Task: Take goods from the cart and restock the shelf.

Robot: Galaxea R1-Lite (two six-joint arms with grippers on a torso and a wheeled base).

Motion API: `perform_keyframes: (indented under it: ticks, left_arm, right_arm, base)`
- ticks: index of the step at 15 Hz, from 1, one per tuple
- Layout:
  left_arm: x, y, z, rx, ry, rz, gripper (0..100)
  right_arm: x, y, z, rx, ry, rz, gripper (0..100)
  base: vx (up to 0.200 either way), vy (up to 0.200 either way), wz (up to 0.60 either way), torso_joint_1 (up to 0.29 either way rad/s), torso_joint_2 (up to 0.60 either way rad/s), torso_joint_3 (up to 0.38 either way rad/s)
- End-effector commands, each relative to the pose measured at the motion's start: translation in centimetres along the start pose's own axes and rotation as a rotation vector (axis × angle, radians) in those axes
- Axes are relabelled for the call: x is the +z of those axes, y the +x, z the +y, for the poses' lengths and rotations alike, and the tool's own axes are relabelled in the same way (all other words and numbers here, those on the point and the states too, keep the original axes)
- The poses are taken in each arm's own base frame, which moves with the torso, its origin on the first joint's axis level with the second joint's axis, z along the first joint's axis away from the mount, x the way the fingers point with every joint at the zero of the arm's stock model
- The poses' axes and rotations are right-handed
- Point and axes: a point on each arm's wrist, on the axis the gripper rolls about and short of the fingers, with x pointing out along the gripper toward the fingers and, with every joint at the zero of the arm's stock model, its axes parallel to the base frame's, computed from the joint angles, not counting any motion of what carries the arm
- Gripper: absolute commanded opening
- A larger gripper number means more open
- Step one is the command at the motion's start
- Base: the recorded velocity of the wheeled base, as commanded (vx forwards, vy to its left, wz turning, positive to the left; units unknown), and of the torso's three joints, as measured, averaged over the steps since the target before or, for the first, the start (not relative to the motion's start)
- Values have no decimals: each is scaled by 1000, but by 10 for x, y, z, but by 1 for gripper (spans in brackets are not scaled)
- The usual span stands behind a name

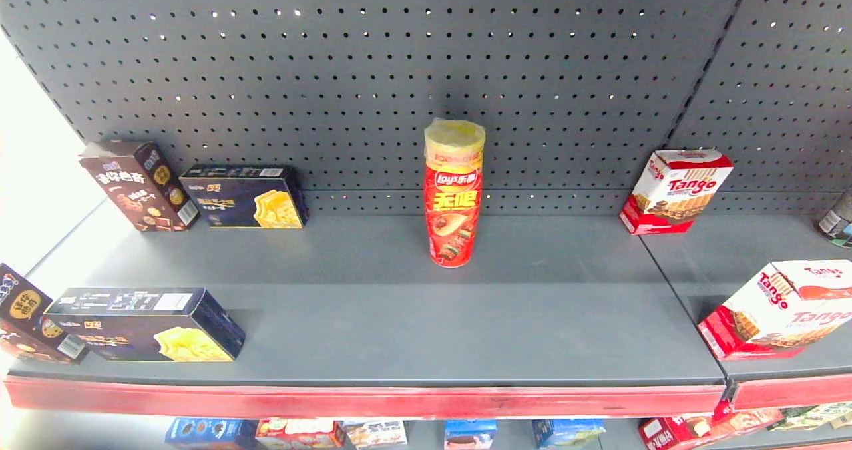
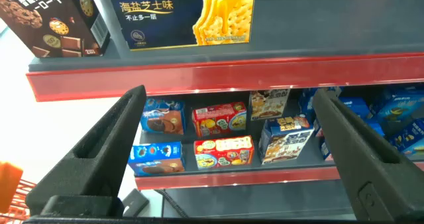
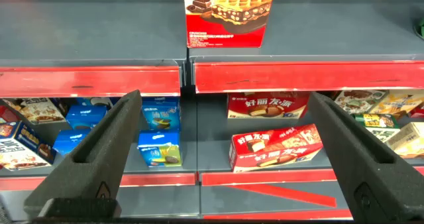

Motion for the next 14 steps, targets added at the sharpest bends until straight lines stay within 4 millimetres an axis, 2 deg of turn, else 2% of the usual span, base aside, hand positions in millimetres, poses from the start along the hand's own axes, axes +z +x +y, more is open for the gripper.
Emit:
perform_keyframes:
  ticks: [1,7,14]
  left_arm:
    - [0,0,0,-1,0,0,100]
    - [0,0,0,-1,0,0,100]
    - [0,0,0,-1,0,0,100]
  right_arm:
    - [0,0,0,0,0,-1,100]
    - [0,0,0,-2,3,-1,100]
    - [0,0,0,-7,3,-1,100]
  base:
    - [0,0,0,0,0,0]
    - [0,0,0,0,0,0]
    - [0,0,600,2,1,1]
